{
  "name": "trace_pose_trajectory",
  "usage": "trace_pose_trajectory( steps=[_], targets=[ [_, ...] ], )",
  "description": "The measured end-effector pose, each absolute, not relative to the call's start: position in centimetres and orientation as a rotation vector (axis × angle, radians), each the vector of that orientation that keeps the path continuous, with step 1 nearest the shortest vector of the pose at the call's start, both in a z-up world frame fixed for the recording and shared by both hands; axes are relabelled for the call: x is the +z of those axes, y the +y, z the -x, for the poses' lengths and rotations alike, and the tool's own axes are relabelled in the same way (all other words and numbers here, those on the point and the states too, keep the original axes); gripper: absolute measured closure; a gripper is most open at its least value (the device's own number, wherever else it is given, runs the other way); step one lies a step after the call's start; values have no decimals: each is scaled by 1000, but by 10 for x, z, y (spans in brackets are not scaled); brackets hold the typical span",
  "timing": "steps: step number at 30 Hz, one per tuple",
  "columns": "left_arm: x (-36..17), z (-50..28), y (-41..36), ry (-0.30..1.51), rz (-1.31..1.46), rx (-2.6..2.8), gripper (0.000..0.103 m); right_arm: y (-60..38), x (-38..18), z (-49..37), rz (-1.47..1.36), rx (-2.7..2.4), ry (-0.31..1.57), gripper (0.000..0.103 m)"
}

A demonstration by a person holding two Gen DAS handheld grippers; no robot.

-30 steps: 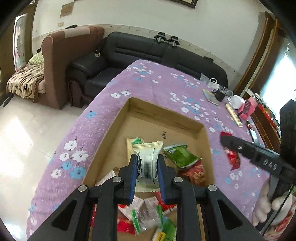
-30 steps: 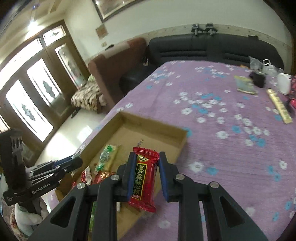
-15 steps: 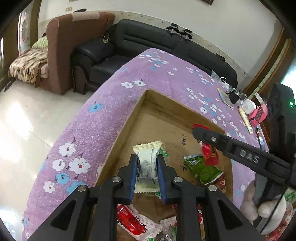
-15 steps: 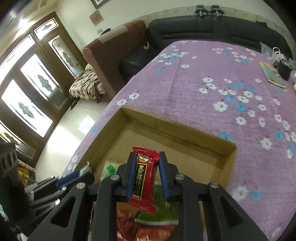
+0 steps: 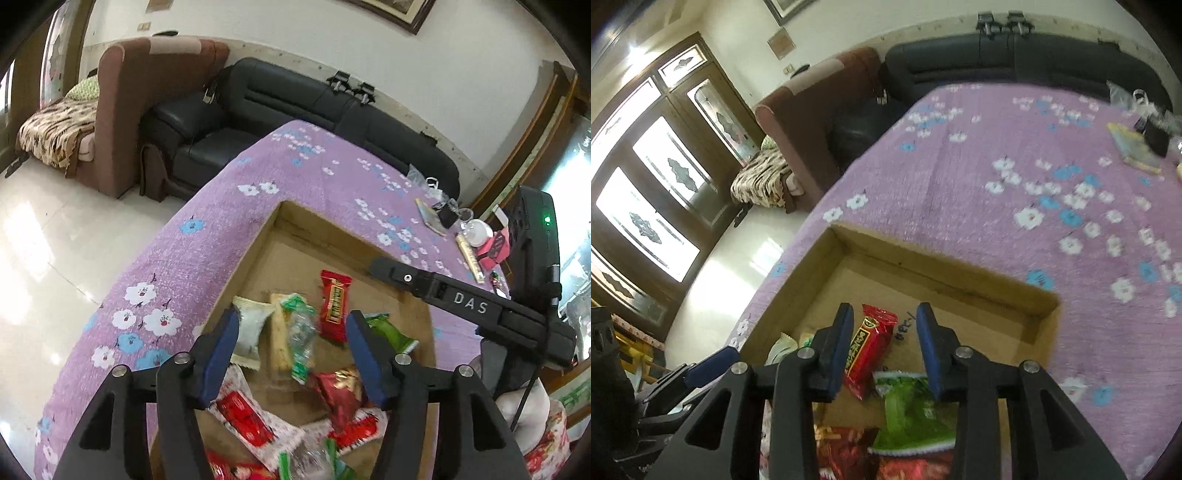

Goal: Organize snacks

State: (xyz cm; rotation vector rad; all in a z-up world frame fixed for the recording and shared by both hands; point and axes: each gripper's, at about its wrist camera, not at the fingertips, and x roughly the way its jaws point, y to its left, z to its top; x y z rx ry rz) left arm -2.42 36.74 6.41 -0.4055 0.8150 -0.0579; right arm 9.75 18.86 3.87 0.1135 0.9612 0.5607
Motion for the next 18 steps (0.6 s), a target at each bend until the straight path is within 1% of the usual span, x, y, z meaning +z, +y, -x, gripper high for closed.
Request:
trace_pose_trajectory(
  steps=[2, 4, 8, 10, 13, 18],
  targets=[
    [73, 34, 362, 786, 397, -65, 36, 179, 49, -88, -118, 565, 934, 62],
    [83, 47, 354, 751, 381, -65, 32, 168, 57, -76, -121, 556, 911, 60],
    [101, 69, 337, 683, 331, -47, 25, 147, 69, -49, -115, 545, 858, 59],
    [107, 82, 326, 656, 302, -36, 19, 137, 72, -34, -101, 535, 827, 59],
    [112, 98, 309, 629, 258, -24, 16, 120, 76, -8, -70, 509, 776, 58],
    [112, 117, 282, 620, 193, 7, 13, 90, 82, 26, -48, 486, 719, 54]
  ],
)
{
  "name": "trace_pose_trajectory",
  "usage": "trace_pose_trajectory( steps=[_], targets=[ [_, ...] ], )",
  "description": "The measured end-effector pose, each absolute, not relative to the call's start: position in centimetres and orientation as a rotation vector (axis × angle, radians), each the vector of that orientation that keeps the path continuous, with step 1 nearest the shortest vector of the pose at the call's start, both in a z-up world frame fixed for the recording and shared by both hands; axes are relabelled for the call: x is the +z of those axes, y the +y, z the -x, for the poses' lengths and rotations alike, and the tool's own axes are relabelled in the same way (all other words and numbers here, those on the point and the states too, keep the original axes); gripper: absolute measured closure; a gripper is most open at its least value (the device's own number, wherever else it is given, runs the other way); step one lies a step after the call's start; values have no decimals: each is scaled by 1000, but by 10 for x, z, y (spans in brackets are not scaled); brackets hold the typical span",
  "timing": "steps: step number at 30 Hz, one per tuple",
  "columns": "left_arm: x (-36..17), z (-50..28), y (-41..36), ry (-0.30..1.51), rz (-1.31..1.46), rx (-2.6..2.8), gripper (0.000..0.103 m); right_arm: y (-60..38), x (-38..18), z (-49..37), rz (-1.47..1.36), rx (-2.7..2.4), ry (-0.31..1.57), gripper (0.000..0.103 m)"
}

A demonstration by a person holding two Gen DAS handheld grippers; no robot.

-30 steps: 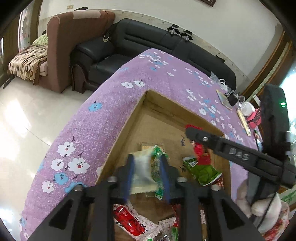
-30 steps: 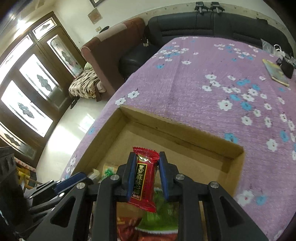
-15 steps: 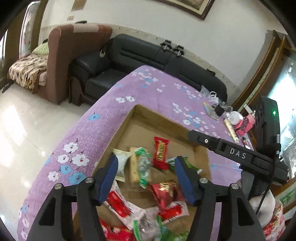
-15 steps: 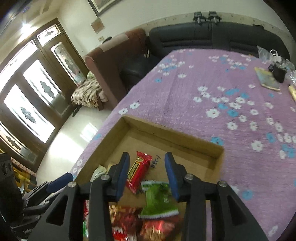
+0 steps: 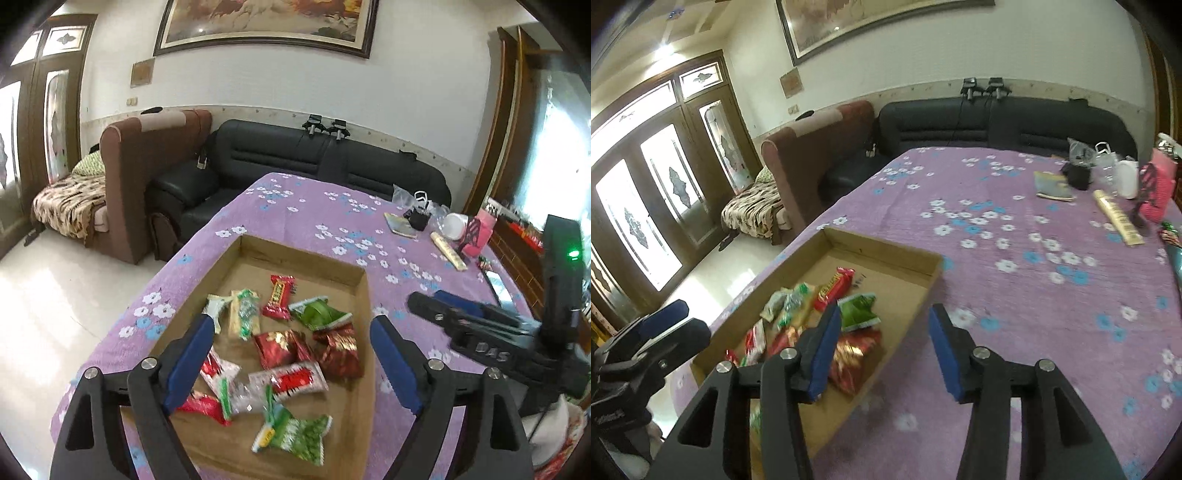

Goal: Organize snacks

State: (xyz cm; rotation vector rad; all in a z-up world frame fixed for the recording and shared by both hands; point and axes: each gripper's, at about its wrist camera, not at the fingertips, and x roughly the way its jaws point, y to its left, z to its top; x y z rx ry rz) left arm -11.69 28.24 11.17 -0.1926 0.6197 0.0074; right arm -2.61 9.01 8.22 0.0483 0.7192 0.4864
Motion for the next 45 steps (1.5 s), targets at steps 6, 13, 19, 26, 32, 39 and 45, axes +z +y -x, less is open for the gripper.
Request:
trace_pose_trajectory(
  steps=[6, 13, 19, 26, 32, 39, 45],
  targets=[
    [117, 129, 264, 621, 160, 42, 13, 34, 122, 45, -26, 440, 644, 54],
    [140, 151, 245, 545, 119, 82, 7, -61, 224, 60, 0, 278, 453, 51],
    [158, 168, 233, 480, 67, 116, 3, -118, 292, 79, 58, 122, 322, 43],
    [164, 175, 232, 457, 74, 124, 1, -123, 290, 90, 91, 116, 334, 35],
    [156, 177, 230, 480, 68, 122, 1, -73, 208, 78, 117, 239, 498, 35],
    [141, 175, 240, 485, 96, 135, 1, 4, 114, 70, 94, 406, 682, 35],
    [158, 211, 238, 246, 9, 274, 1, 70, 65, 79, 102, 520, 772, 35]
  ],
)
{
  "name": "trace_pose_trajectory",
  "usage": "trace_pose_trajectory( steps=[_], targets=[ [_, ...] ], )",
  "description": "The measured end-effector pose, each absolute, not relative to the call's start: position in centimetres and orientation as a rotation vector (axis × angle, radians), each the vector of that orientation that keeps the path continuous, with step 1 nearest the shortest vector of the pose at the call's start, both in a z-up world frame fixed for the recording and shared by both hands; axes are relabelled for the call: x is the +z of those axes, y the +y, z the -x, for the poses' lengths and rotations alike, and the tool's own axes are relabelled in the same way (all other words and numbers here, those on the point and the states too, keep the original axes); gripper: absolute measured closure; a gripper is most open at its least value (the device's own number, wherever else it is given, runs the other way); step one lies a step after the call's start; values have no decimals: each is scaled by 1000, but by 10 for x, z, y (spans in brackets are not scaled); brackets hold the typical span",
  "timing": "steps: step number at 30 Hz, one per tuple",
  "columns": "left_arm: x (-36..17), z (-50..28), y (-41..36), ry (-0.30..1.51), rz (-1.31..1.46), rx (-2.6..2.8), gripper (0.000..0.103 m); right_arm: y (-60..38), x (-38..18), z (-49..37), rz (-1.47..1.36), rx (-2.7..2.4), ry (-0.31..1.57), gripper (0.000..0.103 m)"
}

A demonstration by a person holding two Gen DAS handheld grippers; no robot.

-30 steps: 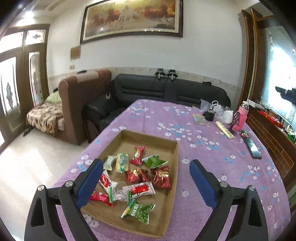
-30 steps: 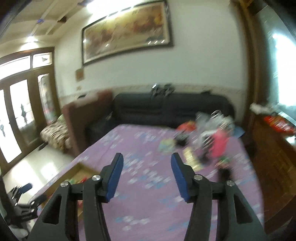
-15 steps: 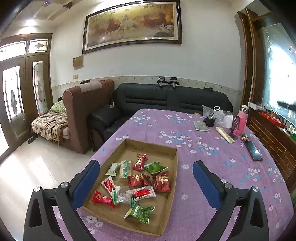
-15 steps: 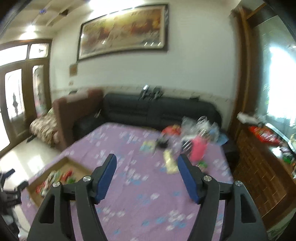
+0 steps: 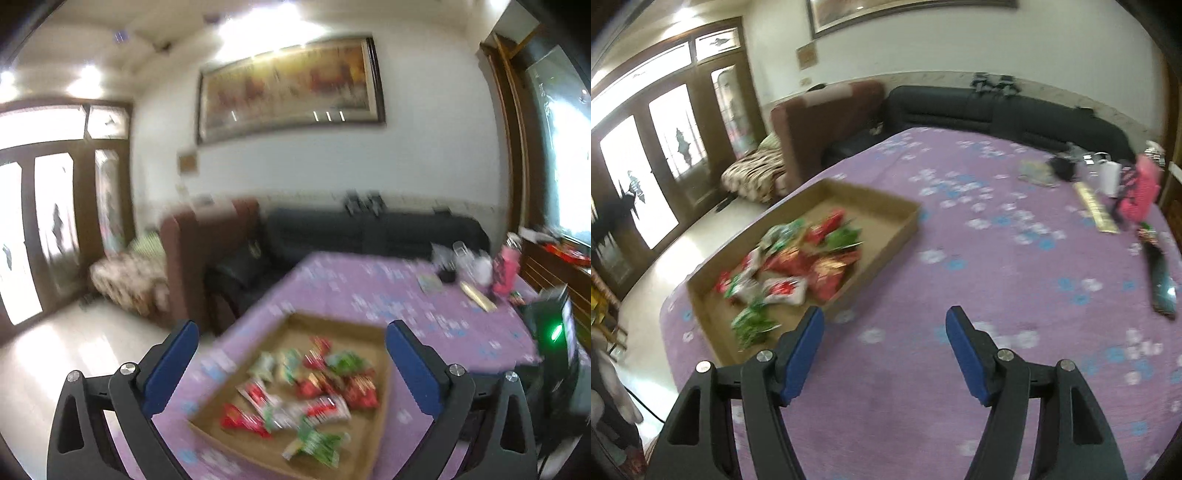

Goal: Organize snacks

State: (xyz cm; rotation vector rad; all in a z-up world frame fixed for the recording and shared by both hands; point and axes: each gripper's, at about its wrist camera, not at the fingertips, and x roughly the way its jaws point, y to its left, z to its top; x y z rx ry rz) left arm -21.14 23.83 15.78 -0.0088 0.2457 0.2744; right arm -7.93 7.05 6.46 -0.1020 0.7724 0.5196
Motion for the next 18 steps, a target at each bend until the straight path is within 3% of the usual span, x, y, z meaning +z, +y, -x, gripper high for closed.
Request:
trace_pose_trajectory(
  steps=[3, 18],
  targets=[
    [157, 224, 238, 211, 17, 349, 1, 95, 59, 88, 113, 560, 770, 35],
    [101, 181, 283, 478, 144, 365, 1, 155, 35, 107, 179, 634, 815, 35]
  ],
)
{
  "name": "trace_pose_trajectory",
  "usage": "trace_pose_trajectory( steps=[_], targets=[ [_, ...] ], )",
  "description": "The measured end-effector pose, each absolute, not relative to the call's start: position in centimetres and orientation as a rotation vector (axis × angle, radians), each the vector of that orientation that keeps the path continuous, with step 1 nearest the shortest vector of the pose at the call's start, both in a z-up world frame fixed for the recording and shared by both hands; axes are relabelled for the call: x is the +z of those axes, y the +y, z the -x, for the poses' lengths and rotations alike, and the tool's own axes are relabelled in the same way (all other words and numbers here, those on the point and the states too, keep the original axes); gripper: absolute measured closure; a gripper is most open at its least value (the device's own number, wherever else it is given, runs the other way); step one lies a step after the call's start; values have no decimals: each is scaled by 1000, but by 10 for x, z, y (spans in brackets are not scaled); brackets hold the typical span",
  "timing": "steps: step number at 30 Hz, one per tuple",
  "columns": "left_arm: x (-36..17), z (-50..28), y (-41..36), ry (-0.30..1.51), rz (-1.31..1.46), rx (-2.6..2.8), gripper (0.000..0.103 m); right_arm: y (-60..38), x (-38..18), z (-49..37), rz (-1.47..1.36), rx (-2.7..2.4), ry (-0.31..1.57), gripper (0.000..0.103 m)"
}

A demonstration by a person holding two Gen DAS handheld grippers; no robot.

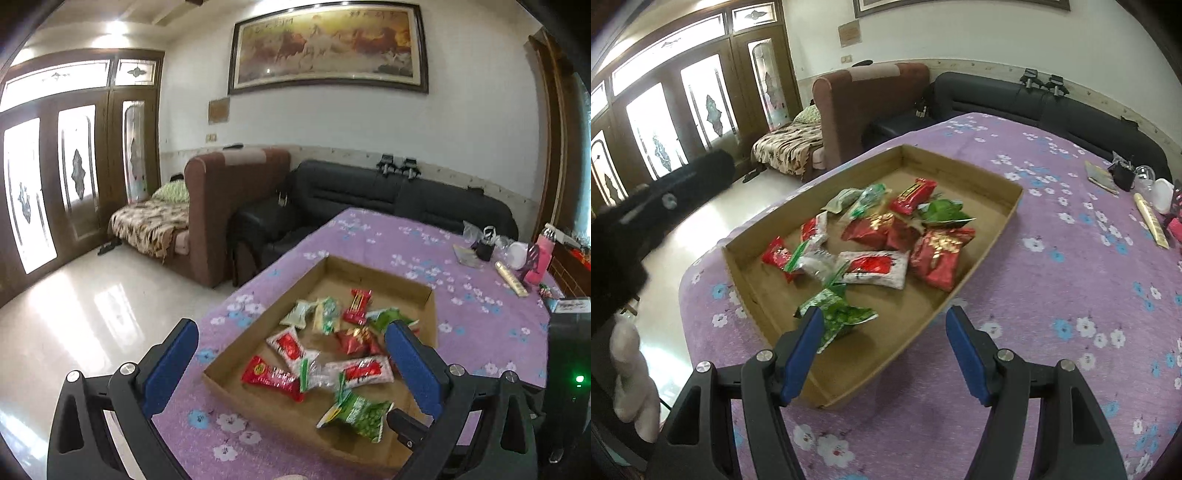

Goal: Organize snacks

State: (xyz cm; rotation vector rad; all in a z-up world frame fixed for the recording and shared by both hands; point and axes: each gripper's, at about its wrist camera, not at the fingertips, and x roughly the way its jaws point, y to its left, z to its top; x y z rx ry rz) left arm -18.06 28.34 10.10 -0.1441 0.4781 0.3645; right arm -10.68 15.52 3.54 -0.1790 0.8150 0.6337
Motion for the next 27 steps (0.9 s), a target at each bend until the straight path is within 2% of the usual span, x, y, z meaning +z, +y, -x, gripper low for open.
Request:
trace_pose_trajectory(
  steps=[27],
  targets=[
    [78, 167, 295, 608, 224, 352, 0, 165, 30, 112, 206, 644, 832, 35]
  ],
)
